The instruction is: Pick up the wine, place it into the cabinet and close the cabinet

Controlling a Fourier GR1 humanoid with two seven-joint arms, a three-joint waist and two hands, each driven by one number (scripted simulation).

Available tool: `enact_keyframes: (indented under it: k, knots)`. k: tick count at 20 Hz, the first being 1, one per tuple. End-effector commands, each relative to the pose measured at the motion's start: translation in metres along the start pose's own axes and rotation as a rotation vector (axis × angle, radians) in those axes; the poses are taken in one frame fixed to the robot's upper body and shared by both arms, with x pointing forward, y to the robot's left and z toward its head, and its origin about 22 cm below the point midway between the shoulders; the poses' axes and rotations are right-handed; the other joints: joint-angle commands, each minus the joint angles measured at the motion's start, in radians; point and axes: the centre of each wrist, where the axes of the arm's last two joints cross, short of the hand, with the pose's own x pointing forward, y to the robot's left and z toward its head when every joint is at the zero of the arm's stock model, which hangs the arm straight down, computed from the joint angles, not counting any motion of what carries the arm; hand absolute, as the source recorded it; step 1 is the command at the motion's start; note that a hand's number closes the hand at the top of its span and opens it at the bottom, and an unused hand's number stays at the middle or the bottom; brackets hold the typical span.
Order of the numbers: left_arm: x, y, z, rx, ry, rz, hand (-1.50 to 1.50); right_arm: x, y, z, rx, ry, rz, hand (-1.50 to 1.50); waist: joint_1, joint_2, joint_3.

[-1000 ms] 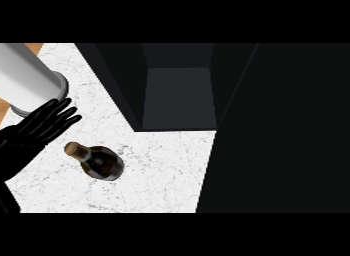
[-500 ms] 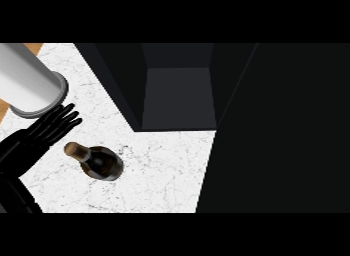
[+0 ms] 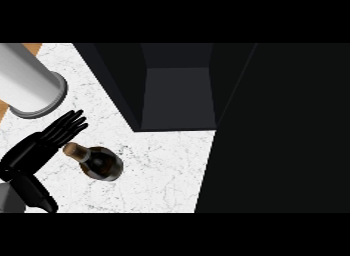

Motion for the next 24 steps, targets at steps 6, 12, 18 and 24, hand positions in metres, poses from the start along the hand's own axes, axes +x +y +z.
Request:
enact_keyframes:
  k: [6,12,18,24]
  knots:
    - [-0.052,-0.005,-0.013,0.015,0.016,0.002,-1.5,0.026,-0.001,0.024,-0.013,-0.115,0.007,-1.5,-0.011,0.002,-0.002]
    - [-0.069,-0.004,-0.01,0.014,0.045,-0.007,-1.5,0.029,-0.004,0.034,-0.02,-0.1,0.013,-1.5,-0.014,-0.001,-0.001]
    - [-0.075,0.009,-0.02,-0.034,0.075,0.091,-1.5,0.022,-0.009,0.022,-0.022,-0.089,0.033,-1.5,-0.011,0.006,0.0]
    - [-0.097,-0.006,-0.004,-0.067,0.086,0.119,-1.5,0.022,-0.007,0.019,-0.058,-0.11,0.03,-1.5,-0.006,0.003,-0.001]
